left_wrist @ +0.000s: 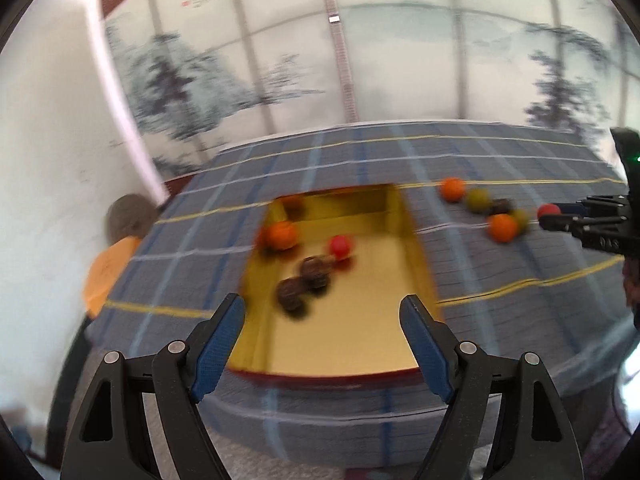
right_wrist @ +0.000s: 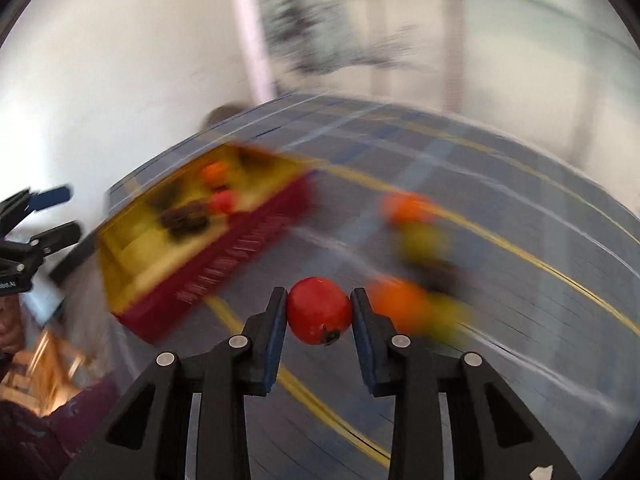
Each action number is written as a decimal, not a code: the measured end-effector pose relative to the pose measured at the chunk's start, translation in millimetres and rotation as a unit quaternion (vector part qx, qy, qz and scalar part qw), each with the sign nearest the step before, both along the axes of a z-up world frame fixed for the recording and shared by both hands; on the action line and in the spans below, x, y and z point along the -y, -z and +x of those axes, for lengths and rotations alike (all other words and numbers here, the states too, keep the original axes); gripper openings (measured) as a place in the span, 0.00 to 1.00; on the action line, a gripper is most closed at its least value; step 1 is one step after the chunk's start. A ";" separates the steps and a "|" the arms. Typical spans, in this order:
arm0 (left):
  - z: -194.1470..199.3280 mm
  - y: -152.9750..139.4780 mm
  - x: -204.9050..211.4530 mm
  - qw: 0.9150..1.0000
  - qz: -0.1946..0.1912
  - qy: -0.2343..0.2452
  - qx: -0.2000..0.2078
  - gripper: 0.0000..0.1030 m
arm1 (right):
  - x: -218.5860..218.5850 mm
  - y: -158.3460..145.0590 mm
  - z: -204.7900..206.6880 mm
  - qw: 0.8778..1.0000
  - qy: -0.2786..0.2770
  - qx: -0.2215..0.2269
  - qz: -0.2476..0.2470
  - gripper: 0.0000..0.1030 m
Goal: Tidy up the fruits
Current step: 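Grasp the red pomegranate with right gripper while left grasps the green fruit, then carry the green fruit over the tray and open left gripper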
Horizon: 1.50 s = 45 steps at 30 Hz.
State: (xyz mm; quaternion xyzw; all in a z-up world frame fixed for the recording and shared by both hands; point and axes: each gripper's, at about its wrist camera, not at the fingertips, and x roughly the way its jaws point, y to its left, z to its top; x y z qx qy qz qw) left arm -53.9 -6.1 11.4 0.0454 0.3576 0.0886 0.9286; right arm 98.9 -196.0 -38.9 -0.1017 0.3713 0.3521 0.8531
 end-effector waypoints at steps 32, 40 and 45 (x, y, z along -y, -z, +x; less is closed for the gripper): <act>275.9 70.5 111.4 0.966 -0.177 0.058 -0.181 0.63 | 198.3 36.1 48.4 0.977 0.203 -0.046 0.036 0.31; 270.3 77.7 112.8 0.964 -0.196 0.048 -0.175 0.34 | 199.3 36.7 51.5 0.977 0.204 -0.055 0.043 0.31; 219.9 47.7 108.0 0.968 -0.201 0.049 -0.139 0.34 | 199.9 40.4 55.5 0.973 0.217 -0.066 0.035 0.31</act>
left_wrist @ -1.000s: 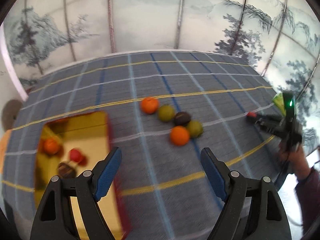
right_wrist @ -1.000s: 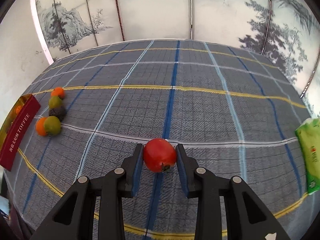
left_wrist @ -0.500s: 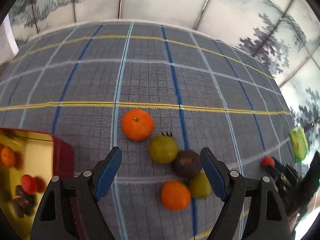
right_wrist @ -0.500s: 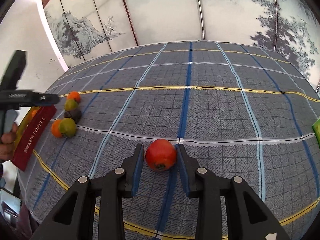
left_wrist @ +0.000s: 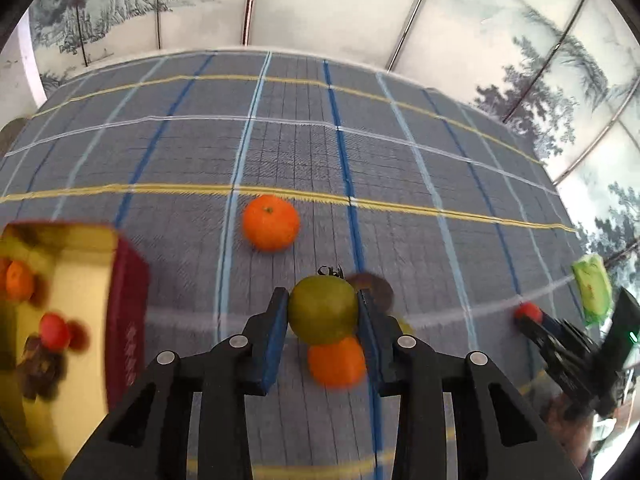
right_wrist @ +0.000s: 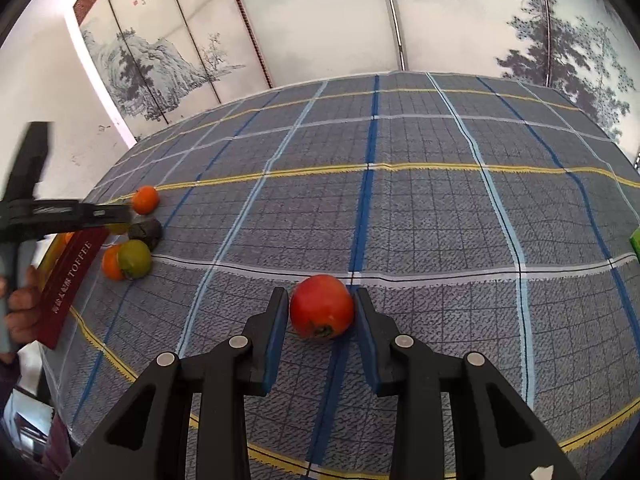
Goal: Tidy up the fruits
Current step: 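Carry the green fruit over the tray and open left gripper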
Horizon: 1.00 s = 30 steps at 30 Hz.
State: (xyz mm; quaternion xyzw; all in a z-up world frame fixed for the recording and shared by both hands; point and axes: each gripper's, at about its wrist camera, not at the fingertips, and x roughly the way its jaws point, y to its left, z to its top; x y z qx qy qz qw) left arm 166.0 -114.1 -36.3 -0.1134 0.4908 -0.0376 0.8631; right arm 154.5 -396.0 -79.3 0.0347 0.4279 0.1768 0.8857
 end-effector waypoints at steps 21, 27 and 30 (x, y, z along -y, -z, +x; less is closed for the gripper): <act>-146.7 -50.7 -85.3 0.994 0.048 -0.059 0.075 0.35 | -8.4 1.5 0.1 0.999 0.010 0.005 -0.044 0.29; -170.1 -35.5 -134.6 0.991 0.049 -0.107 0.062 0.35 | -11.2 1.7 -0.8 0.998 0.010 0.007 -0.055 0.29; -178.1 -25.1 -150.9 0.990 0.047 -0.123 0.051 0.35 | -12.4 1.6 -1.0 0.998 0.010 0.008 -0.059 0.29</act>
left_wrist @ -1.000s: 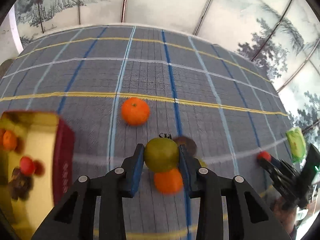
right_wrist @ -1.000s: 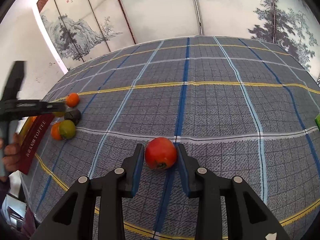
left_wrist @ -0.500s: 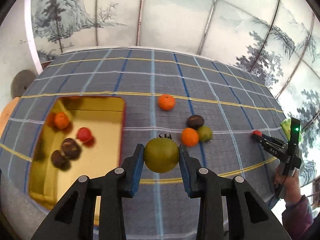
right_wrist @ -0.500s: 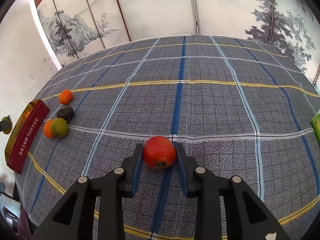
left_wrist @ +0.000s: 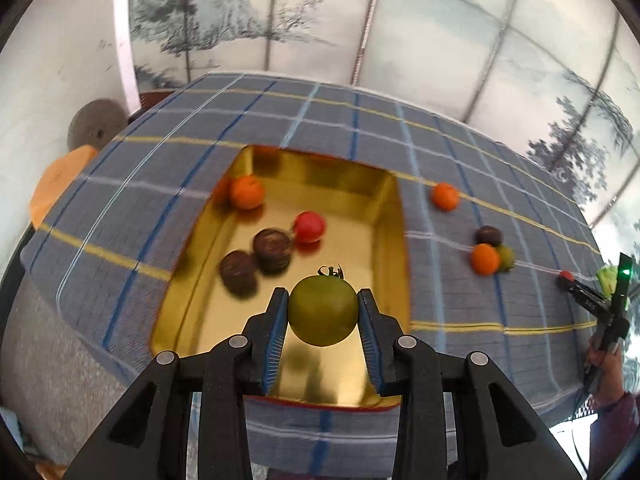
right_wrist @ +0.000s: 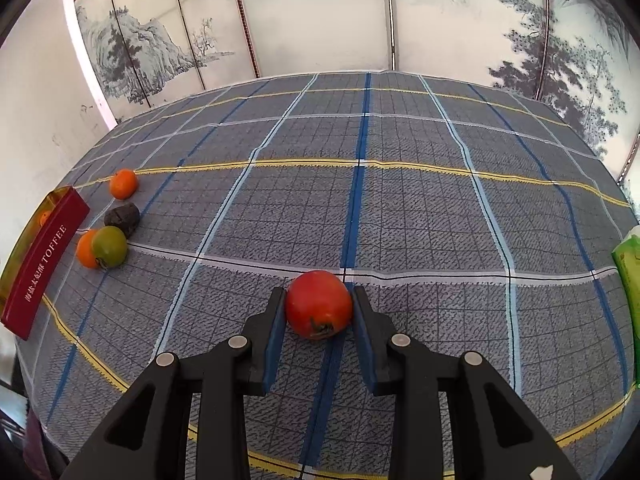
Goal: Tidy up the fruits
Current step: 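Carry the green fruit over the tray and open left gripper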
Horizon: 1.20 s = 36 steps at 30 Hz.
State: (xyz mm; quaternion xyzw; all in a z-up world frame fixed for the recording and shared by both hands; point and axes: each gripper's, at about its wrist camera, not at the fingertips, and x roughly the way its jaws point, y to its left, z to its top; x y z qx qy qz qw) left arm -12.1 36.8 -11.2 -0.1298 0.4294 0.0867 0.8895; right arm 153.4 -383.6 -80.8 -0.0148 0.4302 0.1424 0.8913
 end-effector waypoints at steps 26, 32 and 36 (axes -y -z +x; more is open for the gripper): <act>12.4 27.8 20.6 0.998 0.055 0.019 -0.013 0.35 | -0.2 -0.1 0.2 1.000 0.000 0.000 0.001 0.29; 15.7 30.6 19.0 0.997 0.070 0.016 -0.013 0.35 | -0.2 -0.1 0.2 1.000 0.000 0.000 0.001 0.29; 18.1 34.2 18.6 0.997 0.078 0.014 -0.015 0.35 | -0.5 -0.1 0.2 1.000 0.000 0.000 0.000 0.29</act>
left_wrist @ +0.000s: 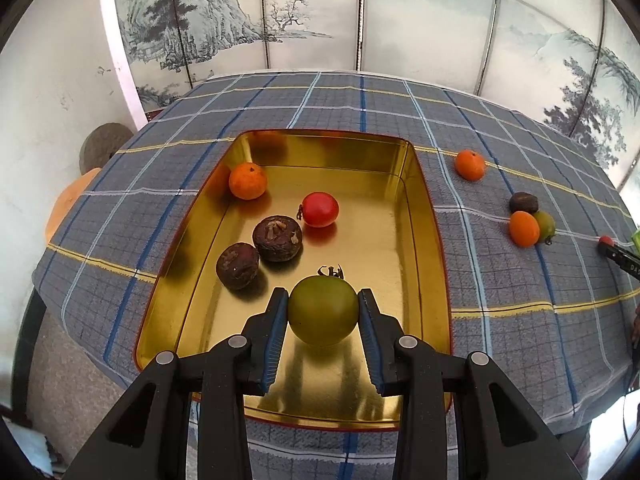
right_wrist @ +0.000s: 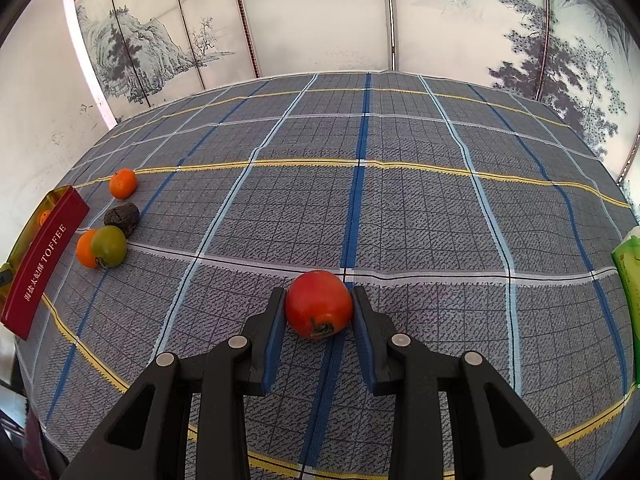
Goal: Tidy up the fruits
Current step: 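Carry the green fruit over the tray and open left gripper, then lower the red pomegranate into the gold tray and open right gripper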
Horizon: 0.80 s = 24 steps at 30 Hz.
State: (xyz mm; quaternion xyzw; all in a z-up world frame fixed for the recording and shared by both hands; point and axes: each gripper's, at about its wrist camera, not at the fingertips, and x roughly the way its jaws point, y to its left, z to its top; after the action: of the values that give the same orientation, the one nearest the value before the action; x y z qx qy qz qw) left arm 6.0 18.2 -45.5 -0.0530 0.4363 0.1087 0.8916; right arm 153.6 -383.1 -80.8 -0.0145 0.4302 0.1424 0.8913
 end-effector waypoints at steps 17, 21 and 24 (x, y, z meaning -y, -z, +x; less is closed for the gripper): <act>8.5 2.8 -5.2 0.999 0.040 -0.019 0.006 0.45 | -0.1 0.2 0.1 1.000 0.001 0.000 -0.002 0.29; 1.1 -9.9 -3.1 0.996 0.075 -0.033 0.041 0.72 | -0.4 0.2 0.1 1.000 0.001 0.000 -0.003 0.29; -2.4 -17.8 -0.8 0.994 0.091 -0.032 0.056 0.76 | 0.2 -0.2 -0.2 1.000 0.001 0.001 -0.006 0.29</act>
State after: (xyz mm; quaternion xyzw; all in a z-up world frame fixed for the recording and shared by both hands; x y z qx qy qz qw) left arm 3.5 19.1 -27.7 0.0086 0.3720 0.1734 0.9119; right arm 153.4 -383.3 -80.5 -0.0199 0.4303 0.1390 0.8917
